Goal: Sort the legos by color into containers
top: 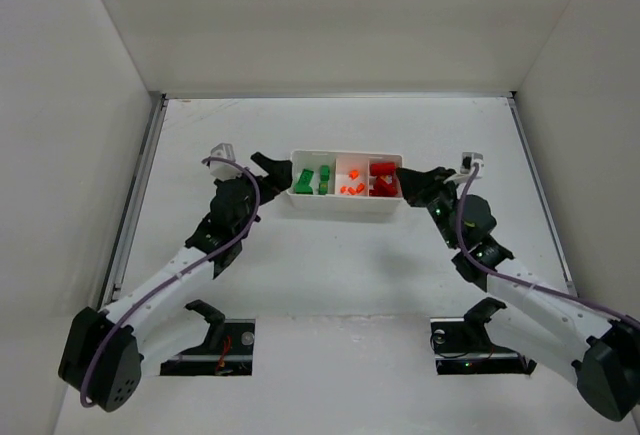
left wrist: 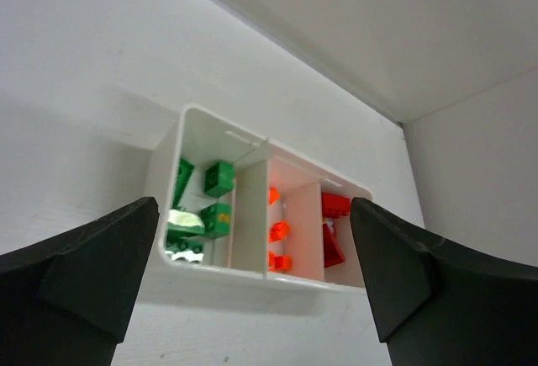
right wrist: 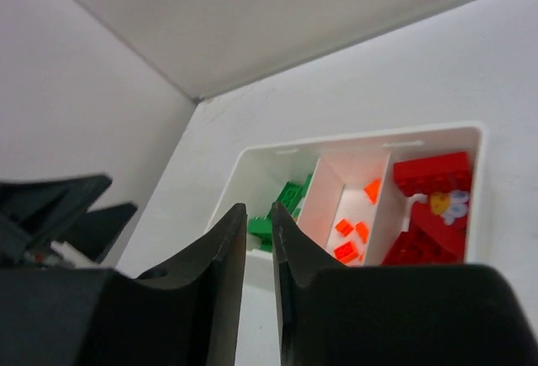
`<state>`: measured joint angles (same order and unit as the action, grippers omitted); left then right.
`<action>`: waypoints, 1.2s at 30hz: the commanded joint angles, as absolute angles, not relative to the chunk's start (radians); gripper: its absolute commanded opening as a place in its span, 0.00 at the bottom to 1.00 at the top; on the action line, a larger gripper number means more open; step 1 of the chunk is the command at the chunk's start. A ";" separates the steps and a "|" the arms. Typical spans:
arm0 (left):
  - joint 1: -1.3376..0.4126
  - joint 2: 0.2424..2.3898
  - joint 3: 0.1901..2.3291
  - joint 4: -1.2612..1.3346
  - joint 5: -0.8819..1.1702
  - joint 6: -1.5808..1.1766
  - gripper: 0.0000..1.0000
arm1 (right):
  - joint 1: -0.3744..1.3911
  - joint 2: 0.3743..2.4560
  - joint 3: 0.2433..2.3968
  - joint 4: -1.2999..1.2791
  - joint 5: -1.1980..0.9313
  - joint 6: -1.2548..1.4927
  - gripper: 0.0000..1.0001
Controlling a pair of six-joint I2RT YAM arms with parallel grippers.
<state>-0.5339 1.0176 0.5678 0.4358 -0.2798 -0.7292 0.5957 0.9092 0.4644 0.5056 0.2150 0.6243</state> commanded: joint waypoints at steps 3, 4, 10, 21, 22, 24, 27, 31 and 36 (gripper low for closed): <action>-0.475 0.878 0.430 0.269 -0.337 -0.765 1.00 | 0.522 0.804 0.404 0.519 0.363 0.664 0.16; -0.461 0.841 0.404 0.241 -0.339 -0.779 1.00 | 0.504 0.784 0.390 0.512 0.388 0.676 0.15; -0.390 0.641 0.344 0.016 -0.339 -0.831 1.00 | 0.360 0.716 0.327 0.433 0.499 0.781 0.41; -0.369 0.574 0.397 -0.207 -0.331 -0.815 1.00 | 0.301 0.730 0.302 0.434 0.537 0.799 0.73; -0.373 0.574 0.397 -0.201 -0.331 -0.813 1.00 | 0.301 0.727 0.302 0.434 0.538 0.798 0.74; -0.378 0.578 0.397 -0.193 -0.337 -0.813 1.00 | 0.301 0.726 0.298 0.434 0.546 0.801 0.74; -0.372 0.597 0.390 -0.173 -0.336 -0.810 1.00 | 0.294 0.735 0.295 0.439 0.545 0.805 0.75; -0.364 0.615 0.377 -0.150 -0.334 -0.805 1.00 | 0.298 0.773 0.301 0.456 0.546 0.804 0.75; -0.364 0.614 0.377 -0.140 -0.334 -0.802 1.00 | 0.304 0.831 0.310 0.479 0.546 0.802 0.75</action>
<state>-0.3710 0.6186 0.3485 -0.1310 -0.3138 -0.7757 0.3008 0.8143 0.2970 0.4198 0.5251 0.7986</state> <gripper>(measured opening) 0.997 0.748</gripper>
